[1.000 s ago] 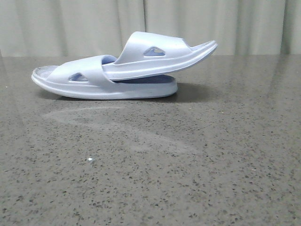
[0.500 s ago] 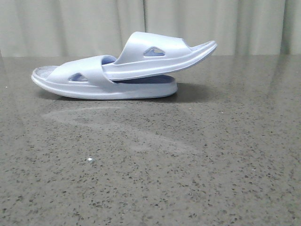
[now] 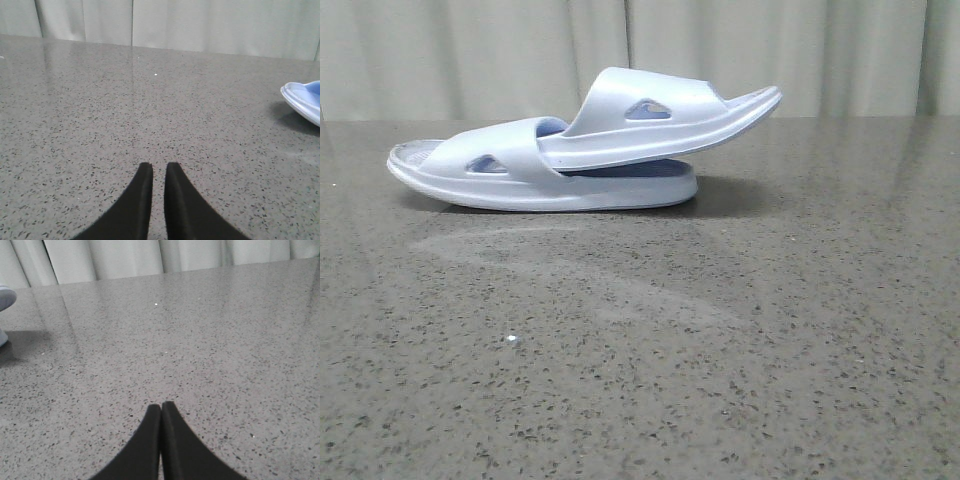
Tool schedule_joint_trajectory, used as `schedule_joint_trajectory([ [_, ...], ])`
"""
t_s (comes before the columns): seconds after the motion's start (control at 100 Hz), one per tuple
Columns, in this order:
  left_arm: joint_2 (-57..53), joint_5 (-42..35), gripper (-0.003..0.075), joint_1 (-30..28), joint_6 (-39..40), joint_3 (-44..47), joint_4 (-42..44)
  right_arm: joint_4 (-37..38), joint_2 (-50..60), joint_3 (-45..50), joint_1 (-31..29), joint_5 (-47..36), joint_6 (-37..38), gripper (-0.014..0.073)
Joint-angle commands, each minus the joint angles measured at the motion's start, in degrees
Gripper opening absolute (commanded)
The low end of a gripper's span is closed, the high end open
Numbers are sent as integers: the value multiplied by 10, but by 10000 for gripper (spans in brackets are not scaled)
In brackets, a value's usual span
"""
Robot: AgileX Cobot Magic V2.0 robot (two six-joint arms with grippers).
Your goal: Insert blue slippers together front up
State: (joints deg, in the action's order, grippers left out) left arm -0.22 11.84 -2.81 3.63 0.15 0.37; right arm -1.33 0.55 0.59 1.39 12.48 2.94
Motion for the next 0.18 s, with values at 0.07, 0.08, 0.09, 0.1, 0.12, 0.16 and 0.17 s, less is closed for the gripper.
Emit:
schedule_joint_trajectory([
  [0.07,-17,-43,15,0,5,5,-4,6,9,12,0,-42,0,-78],
  [0.08,-17,-43,15,0,5,5,-4,6,9,12,0,-42,0,-78],
  [0.09,-17,-43,15,0,5,5,-4,6,9,12,0,-42,0,-78],
  [0.1,-17,-43,15,0,5,5,-4,6,9,12,0,-42,0,-78],
  [0.12,-17,-43,15,0,5,5,-4,6,9,12,0,-42,0,-78],
  [0.16,-17,-43,15,0,5,5,-4,6,9,12,0,-42,0,-78],
  [0.17,-17,-43,15,0,5,5,-4,6,9,12,0,-42,0,-78],
])
